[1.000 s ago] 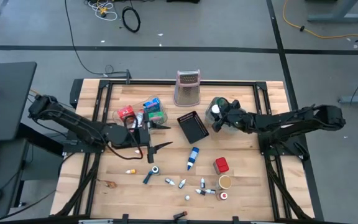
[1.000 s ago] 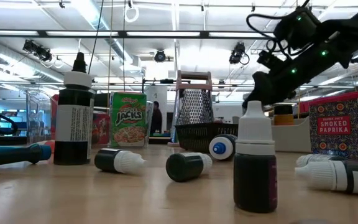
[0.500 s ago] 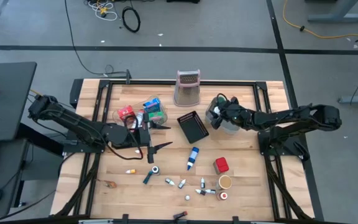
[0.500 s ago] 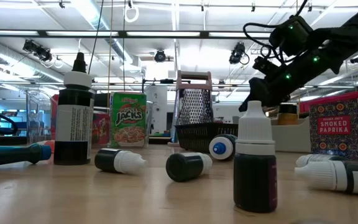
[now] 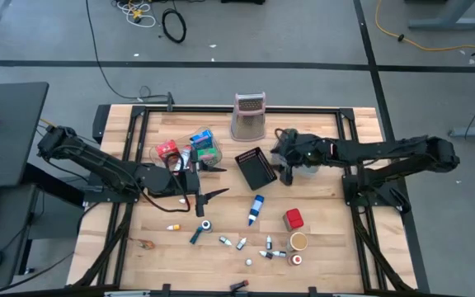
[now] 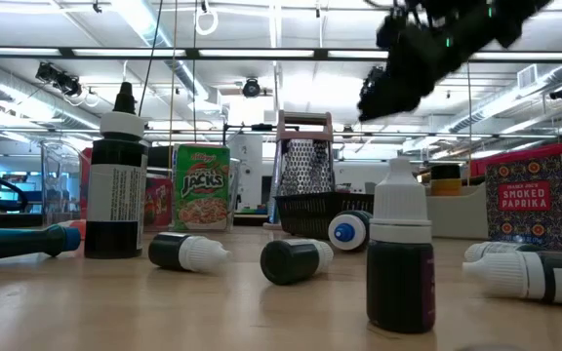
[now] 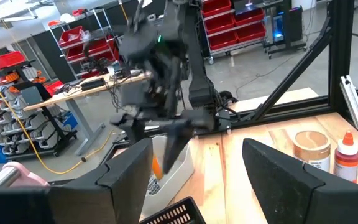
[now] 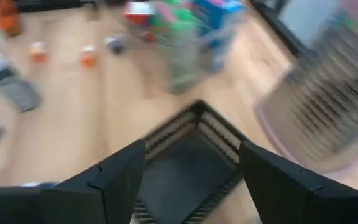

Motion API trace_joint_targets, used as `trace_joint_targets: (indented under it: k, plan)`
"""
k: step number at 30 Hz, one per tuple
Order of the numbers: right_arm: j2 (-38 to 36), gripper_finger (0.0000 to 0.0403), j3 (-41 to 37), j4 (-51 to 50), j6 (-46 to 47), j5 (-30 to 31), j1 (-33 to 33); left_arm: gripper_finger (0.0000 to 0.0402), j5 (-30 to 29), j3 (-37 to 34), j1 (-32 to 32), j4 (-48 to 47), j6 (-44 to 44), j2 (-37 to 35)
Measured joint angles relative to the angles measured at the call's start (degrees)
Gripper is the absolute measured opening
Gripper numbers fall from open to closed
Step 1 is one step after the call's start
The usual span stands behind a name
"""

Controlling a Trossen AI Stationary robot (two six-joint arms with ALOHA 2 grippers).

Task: Pick & Place Kitchen Items
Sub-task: Put the red seasoning can into the gray bin

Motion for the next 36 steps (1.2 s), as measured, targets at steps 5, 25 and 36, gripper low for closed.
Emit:
trace_joint_targets:
  k: [5,25,36]
  plan:
    - [0.09,0.0266,8.31,-6.36,1.16,-1.22,8.43,0.0257,0.00,0.00,0.00,-0.17,-1.63,0.00]
    - [0.11,0.0327,10.36,-19.45,-2.07,-6.08,23.98,0.0254,0.04,0.00,0.00,-4.13,-6.31,0.03]
    - [0.11,0.0327,10.33,-30.22,45.33,-3.11,24.22,0.0253,0.02,0.00,0.00,-4.15,-7.93,0.02]
